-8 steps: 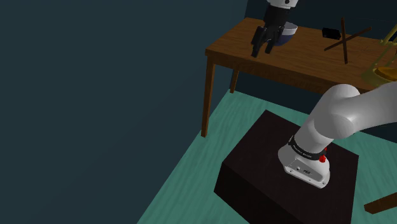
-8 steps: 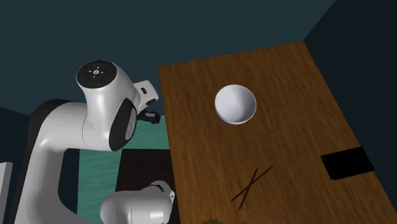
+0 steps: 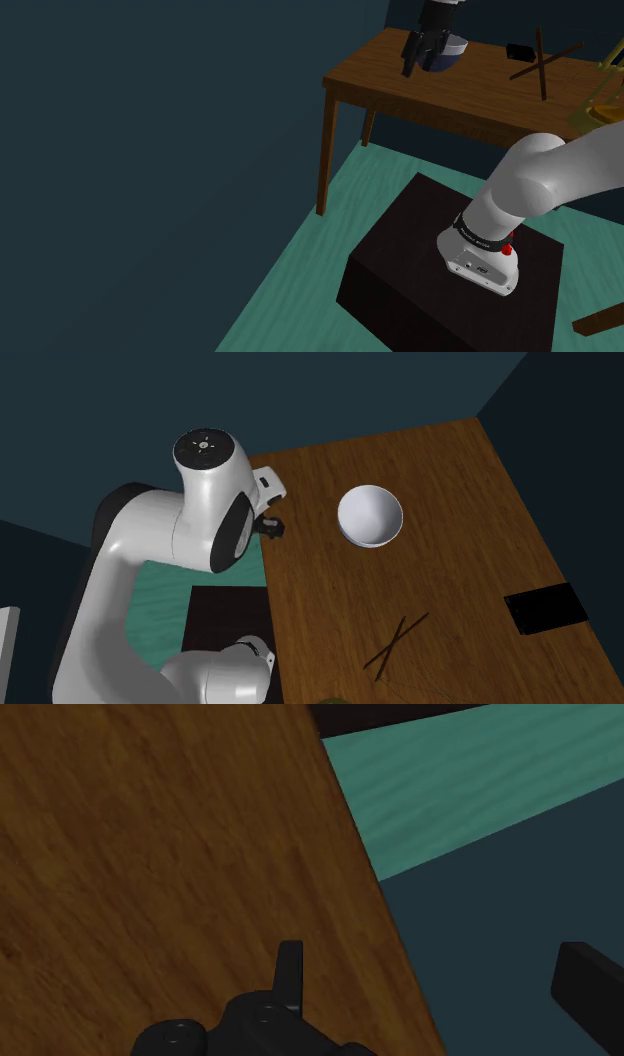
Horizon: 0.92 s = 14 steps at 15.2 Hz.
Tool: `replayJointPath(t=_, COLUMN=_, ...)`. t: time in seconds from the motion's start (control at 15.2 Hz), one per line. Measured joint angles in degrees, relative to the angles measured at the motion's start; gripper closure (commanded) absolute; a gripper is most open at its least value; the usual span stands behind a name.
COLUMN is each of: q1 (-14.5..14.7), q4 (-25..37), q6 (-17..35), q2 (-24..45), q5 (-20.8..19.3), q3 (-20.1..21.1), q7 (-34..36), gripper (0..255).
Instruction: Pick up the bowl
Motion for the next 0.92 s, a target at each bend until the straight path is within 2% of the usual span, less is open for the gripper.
replayJointPath(t=0.53, q1=-2.6, q4=9.8, q6=-0.1, q2=9.4, q5=-5.6, q3=-6.9, q7=-8.1, gripper=0)
replayJointPath(t=0.92, q1=-3.7, q4=20.1, q6=0.3, q2=19.3, q5=-7.5, q3=-12.2, q7=-14.6, gripper=0)
